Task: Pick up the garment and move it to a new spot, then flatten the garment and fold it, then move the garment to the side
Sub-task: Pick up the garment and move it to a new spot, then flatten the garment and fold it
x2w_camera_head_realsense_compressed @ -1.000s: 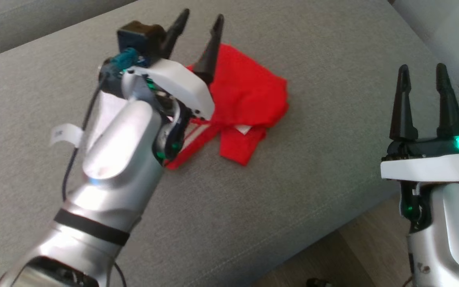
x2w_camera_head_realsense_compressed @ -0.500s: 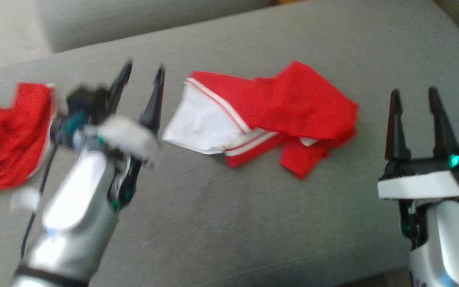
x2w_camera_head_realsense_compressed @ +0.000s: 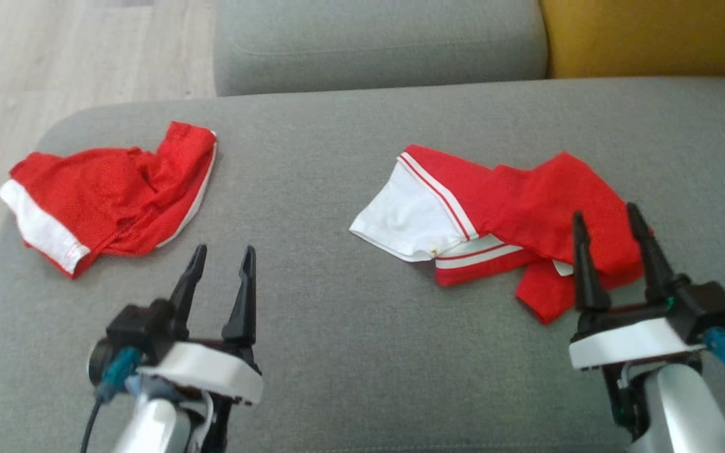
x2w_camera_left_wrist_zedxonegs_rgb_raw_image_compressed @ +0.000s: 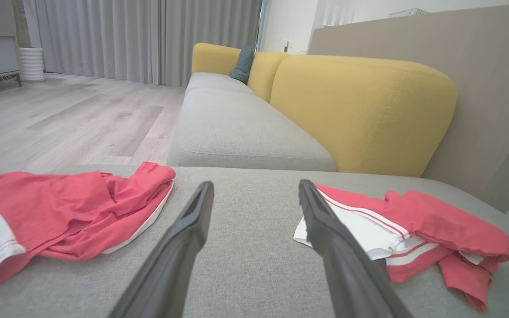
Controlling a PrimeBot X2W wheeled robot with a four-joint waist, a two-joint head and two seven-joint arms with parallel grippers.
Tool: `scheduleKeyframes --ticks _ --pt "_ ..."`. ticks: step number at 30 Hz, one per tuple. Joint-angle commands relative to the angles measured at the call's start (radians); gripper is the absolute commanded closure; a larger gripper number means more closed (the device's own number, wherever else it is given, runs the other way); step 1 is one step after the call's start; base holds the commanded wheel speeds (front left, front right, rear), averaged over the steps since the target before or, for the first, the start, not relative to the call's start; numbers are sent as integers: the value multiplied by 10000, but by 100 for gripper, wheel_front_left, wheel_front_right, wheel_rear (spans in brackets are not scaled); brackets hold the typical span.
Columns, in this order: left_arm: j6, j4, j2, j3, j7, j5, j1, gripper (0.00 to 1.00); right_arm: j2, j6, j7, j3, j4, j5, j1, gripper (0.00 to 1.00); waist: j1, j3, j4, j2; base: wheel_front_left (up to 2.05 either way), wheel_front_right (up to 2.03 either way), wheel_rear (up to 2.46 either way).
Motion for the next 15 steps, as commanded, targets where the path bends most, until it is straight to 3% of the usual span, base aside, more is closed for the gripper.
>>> scheduleKeyframes --ticks 1,9,15 --pt "7 -456 -31 541 -121 100 -408 0 -56 -9 -63 289 -274 66 -195 0 0 -65 78 -1 0 0 0" --pt "-661 -550 -669 1143 -121 675 -122 0 -56 -9 -33 672 -89 -255 -230 0 0 53 484 -1 0 0 0" --pt "-1049 -292 -976 1270 -121 866 -295 0 -63 -9 518 1869 607 -1436 -779 0 0 479 1128 -1 0 0 0"
